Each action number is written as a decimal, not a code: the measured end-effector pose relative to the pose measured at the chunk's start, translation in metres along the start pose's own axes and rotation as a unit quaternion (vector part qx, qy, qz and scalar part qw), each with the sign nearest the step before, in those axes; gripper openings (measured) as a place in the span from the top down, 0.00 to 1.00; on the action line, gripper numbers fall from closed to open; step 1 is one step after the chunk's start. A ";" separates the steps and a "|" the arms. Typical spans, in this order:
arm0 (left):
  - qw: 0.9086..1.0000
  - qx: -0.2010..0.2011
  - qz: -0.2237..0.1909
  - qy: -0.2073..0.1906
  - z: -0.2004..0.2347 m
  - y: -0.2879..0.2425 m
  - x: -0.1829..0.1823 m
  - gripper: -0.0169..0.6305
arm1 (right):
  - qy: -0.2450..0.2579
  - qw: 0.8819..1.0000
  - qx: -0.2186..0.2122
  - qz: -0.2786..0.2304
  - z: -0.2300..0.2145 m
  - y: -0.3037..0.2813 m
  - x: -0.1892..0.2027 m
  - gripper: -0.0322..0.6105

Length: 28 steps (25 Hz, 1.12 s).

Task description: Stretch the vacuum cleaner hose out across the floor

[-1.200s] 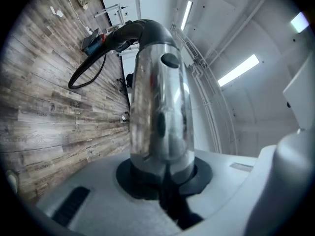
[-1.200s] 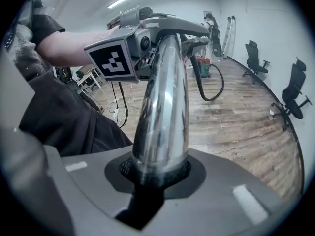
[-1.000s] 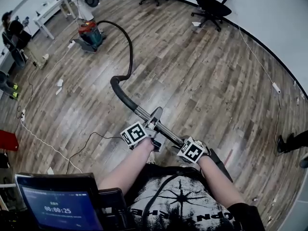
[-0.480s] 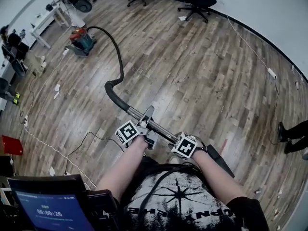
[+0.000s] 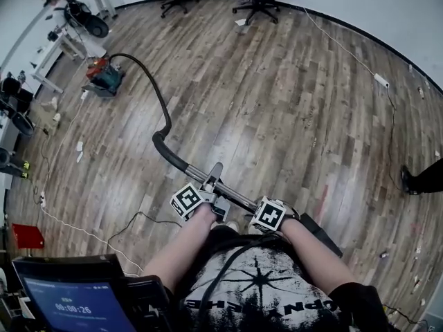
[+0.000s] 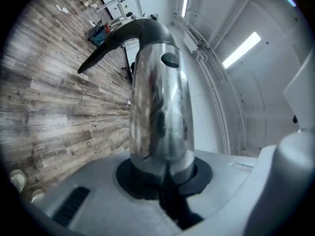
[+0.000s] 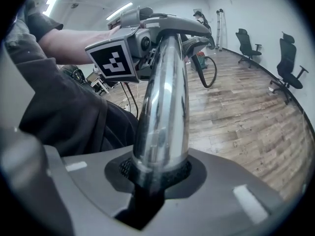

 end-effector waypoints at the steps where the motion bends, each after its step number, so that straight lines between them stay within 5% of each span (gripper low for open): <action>1: 1.000 0.003 0.007 0.001 0.001 -0.001 0.003 0.91 | -0.006 1.000 0.004 0.002 0.002 -0.002 0.003 0.81; 10: 0.994 0.040 0.086 0.055 0.013 -0.007 0.047 0.91 | -0.081 0.996 0.046 0.016 0.027 -0.014 0.034 0.81; 13: 0.991 0.013 0.122 0.050 0.032 -0.012 0.067 0.91 | -0.120 0.991 0.053 0.029 0.037 -0.015 0.053 0.81; 19: 0.978 0.021 0.183 0.095 0.033 -0.029 0.111 0.91 | -0.184 0.979 0.077 0.037 0.051 -0.010 0.078 0.81; 24: 0.976 0.018 0.186 0.109 0.021 -0.036 0.176 0.91 | -0.188 0.979 0.077 0.028 0.068 0.011 0.133 0.81; 28: 0.985 0.010 0.159 0.073 0.023 -0.035 0.206 0.91 | -0.159 0.984 0.074 0.021 0.072 0.024 0.169 0.81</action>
Point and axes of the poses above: the fingertips, and each gripper's own axes: y backward along the fingers, z to its left, x out of its underside, the point moved 3 cm from there along y, backward along the fingers, and after that the axes turned 7 degrees about y, right-handed, at the moved point
